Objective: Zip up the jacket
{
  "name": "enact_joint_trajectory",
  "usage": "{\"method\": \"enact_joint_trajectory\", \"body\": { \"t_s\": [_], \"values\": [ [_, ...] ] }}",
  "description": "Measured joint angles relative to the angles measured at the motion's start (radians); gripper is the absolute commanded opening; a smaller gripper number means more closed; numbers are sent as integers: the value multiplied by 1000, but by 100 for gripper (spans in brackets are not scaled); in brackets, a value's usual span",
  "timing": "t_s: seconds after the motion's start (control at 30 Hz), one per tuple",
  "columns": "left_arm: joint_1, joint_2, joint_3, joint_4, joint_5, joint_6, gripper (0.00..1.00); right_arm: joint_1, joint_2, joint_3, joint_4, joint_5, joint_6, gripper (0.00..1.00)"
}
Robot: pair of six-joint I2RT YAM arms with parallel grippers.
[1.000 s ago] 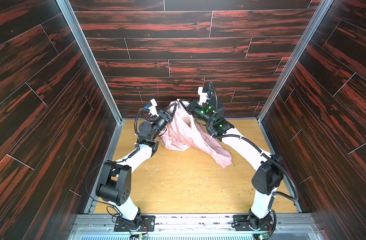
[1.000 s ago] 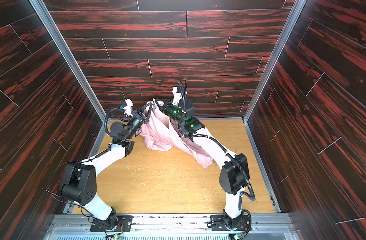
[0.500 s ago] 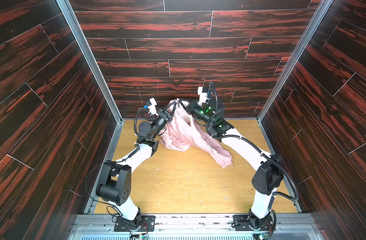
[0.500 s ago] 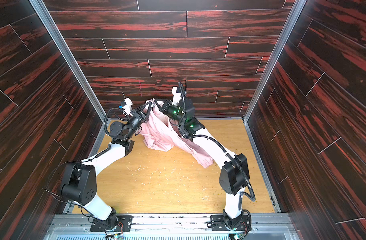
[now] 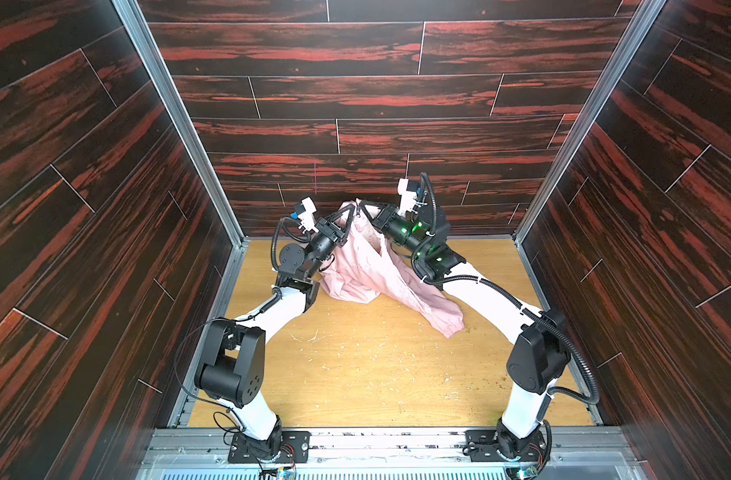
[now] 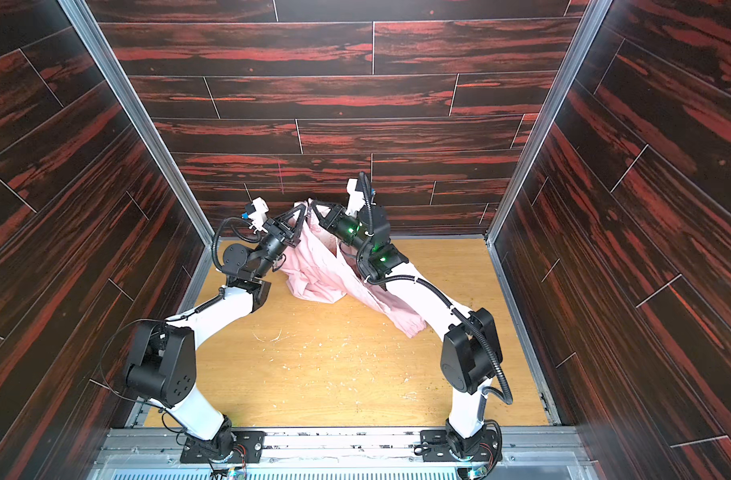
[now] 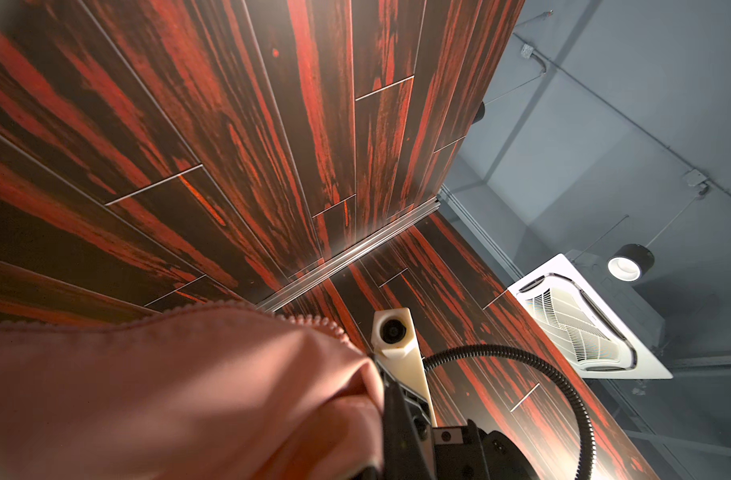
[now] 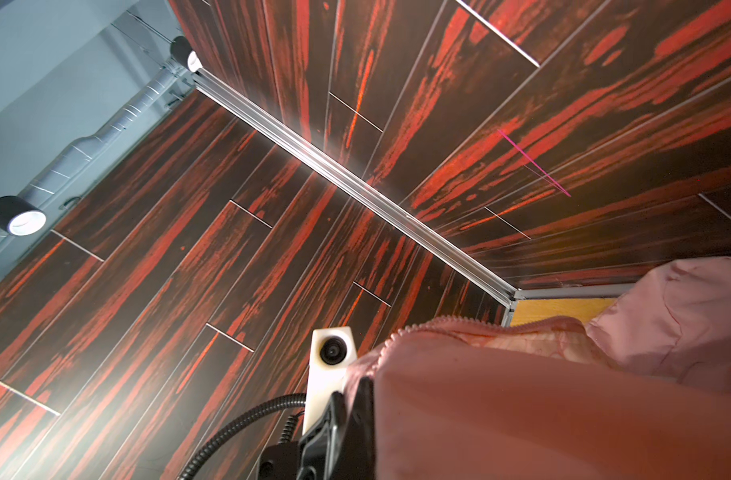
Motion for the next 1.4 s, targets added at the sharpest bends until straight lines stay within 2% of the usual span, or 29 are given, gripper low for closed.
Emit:
{"method": "enact_joint_trajectory", "body": {
  "t_s": [0.63, 1.07, 1.2, 1.4],
  "values": [
    [-2, 7, 1, 19, -11, -20, 0, 9, -6, 1, -8, 18, -11, 0],
    [-2, 39, 32, 14, -10, -3, 0, 15, -6, 1, -32, 74, -29, 0],
    [-1, 38, 32, -29, 2, 34, 0, 16, -6, 30, -103, 83, -66, 0],
    [3, 10, 32, -113, 18, 79, 0, 23, -6, 92, -212, 62, -188, 0]
  ]
}}
